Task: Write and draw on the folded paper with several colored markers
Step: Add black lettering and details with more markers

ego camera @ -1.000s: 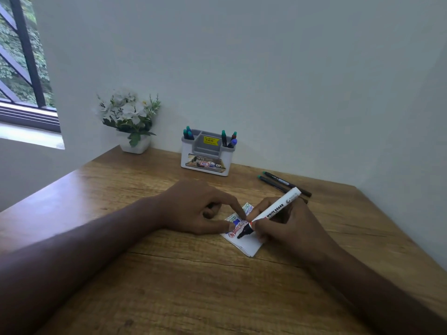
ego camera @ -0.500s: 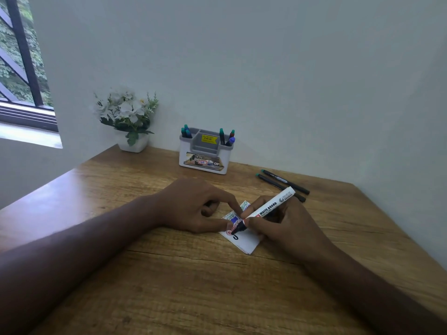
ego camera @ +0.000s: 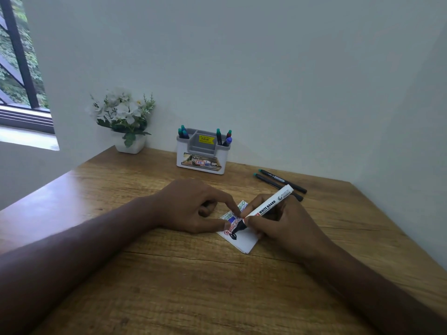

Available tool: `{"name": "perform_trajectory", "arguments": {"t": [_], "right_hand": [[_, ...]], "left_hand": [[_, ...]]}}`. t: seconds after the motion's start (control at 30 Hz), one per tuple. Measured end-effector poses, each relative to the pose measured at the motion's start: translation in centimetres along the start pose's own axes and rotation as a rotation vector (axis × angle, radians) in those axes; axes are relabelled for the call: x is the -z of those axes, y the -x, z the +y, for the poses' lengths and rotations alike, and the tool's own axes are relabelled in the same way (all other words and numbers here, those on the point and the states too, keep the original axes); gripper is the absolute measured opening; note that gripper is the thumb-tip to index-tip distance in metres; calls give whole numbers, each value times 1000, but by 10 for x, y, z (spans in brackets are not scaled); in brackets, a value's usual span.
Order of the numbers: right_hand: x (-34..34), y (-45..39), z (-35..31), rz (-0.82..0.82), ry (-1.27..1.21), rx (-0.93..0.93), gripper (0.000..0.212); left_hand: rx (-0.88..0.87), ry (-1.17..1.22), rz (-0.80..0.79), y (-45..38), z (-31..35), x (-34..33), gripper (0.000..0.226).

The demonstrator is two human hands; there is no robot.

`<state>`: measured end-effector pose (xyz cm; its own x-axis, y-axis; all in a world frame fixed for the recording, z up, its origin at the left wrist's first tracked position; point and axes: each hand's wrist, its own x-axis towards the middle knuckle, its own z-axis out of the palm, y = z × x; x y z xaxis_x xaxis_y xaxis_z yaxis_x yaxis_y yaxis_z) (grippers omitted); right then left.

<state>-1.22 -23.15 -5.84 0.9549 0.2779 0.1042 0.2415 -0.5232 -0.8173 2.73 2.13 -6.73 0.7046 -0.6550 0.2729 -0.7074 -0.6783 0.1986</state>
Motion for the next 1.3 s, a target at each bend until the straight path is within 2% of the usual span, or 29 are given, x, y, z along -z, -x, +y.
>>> {"name": "perform_trajectory", "arguments": {"t": [0.17, 0.33, 0.53, 0.6, 0.7, 0.8, 0.9, 1.0, 1.2, 1.3], "right_hand": [[2, 1, 1, -1, -14, 1, 6], [2, 0, 1, 15, 4, -3, 6], [3, 1, 0, 15, -17, -7, 19], [2, 0, 1, 21, -22, -13, 11], [2, -1, 3, 48, -1, -31, 17], [2, -1, 5, 38, -5, -28, 12], [2, -4, 7, 63, 24, -37, 23], [3, -4, 5, 32, 12, -24, 14], [2, -7, 9, 48, 27, -40, 35], [2, -6, 8, 57, 13, -35, 18]], "left_hand": [[-5, 2, -4, 1, 1, 1, 40], [-4, -12, -6, 2, 2, 1, 40], [-6, -15, -7, 1, 2, 1, 39], [-7, -9, -9, 1, 2, 2, 38], [-5, -7, -11, 1, 2, 3, 37], [0, -10, -17, 1, 2, 2, 39], [-4, -12, -12, 1, 1, 2, 39], [-6, -11, -10, 1, 2, 2, 39], [-3, -11, -18, 1, 2, 2, 38], [-8, -18, -11, 1, 2, 2, 39]]}}
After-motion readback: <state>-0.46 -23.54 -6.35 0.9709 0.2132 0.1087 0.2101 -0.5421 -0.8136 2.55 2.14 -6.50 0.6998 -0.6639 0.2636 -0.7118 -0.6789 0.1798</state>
